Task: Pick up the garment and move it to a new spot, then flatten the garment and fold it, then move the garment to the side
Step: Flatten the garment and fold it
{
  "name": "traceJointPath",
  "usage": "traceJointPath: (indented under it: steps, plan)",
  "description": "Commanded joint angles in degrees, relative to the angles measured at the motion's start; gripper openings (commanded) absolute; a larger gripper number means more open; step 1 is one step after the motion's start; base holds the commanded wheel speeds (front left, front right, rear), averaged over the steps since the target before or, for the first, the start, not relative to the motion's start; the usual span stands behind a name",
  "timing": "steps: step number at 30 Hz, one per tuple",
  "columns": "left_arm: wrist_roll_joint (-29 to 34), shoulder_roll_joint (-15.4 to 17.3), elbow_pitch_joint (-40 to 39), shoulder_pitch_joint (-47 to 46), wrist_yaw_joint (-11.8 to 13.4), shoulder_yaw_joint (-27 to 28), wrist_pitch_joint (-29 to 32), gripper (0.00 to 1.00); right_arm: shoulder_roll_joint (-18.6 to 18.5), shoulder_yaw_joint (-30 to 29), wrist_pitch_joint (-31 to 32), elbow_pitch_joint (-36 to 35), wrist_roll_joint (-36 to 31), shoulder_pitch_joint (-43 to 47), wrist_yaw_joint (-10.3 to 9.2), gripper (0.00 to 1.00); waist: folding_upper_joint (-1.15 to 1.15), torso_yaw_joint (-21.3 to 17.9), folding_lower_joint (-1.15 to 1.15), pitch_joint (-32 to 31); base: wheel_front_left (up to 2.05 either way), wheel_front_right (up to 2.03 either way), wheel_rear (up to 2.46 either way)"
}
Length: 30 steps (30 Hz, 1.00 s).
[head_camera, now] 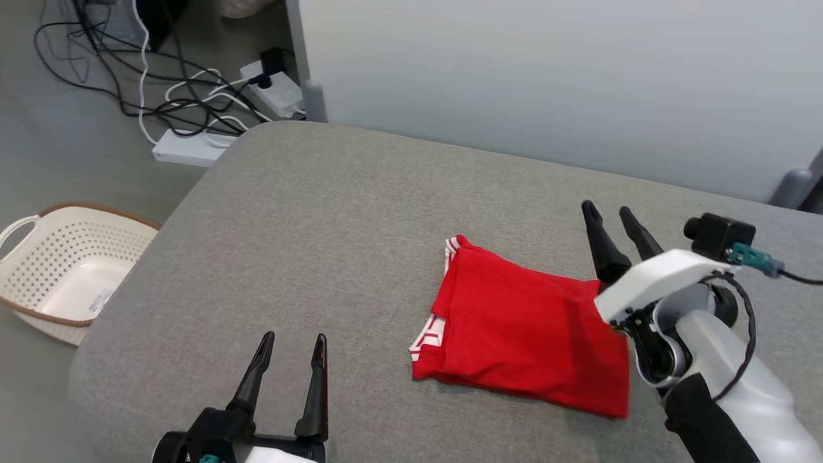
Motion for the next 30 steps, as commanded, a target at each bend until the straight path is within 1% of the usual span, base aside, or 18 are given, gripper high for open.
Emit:
traceJointPath:
  steps: [1, 4, 8, 11, 14, 18, 22, 26, 30]
  plan:
    - [-0.80, -0.03, -1.72, -2.55, 0.32, 1.88, -0.59, 1.00, 0.52, -1.75, -0.79, -2.18, -3.42, 2.29, 0.00, 1.00, 0.00, -2.59, 0.00, -0.37, 0.00, 0.00, 0.00]
    - [-1.80, -0.03, -1.77, -3.13, 0.50, 2.04, -0.59, 1.00, 0.02, -7.58, -0.80, -4.65, -10.92, 5.66, 0.00, 1.00, 0.00, -5.33, 0.00, -0.50, 0.00, 0.00, 0.00]
    - [-2.64, -0.03, -1.85, -3.88, 0.60, 2.70, -0.59, 1.00, 0.02, -13.37, -0.80, -8.15, -19.93, 9.72, 0.00, 1.00, 0.00, -9.02, 0.00, -0.77, 0.00, 0.00, 0.00]
    - [-3.29, -0.03, -1.65, -4.11, 0.66, 3.44, -0.59, 1.00, 0.55, -16.38, -0.80, -11.01, -25.51, 12.63, 0.00, 1.00, 0.00, -11.55, 0.00, -1.07, 0.00, 0.00, 0.00]
    - [-3.62, -0.03, -1.09, -4.29, 0.63, 4.03, -0.59, 1.00, 1.00, -17.88, -0.80, -14.02, -29.89, 15.34, 0.00, 1.00, 0.00, -13.67, 0.00, -1.37, 0.00, 0.00, 0.00]
    - [-3.75, -0.03, -0.14, -4.59, 0.56, 4.75, -0.59, 1.00, 1.15, -19.83, -0.80, -17.95, -33.54, 19.09, 0.00, 1.00, 0.00, -15.60, 0.00, -2.08, 0.00, 0.00, 0.00]
    - [-3.70, -0.03, 1.08, -4.67, 0.50, 5.04, -0.59, 1.00, 0.72, -21.79, -0.81, -23.13, -35.98, 23.46, 0.00, 1.00, 0.00, -16.57, 0.00, -2.91, 0.00, 0.00, 0.00]
    - [-3.61, -0.03, 1.85, -4.26, 0.18, 5.37, -0.59, 1.00, 0.13, -22.25, -0.81, -29.65, -37.95, 28.53, 0.00, 1.00, 0.00, -17.08, 0.00, -3.88, 0.00, 0.00, 0.00]
    - [-3.11, -0.03, 2.18, -2.88, -0.40, 5.81, -0.59, 1.00, -0.10, -21.97, -0.81, -33.87, -38.43, 33.47, 0.00, 1.00, 0.00, -17.47, 0.00, -4.97, 0.00, 0.00, 0.00]
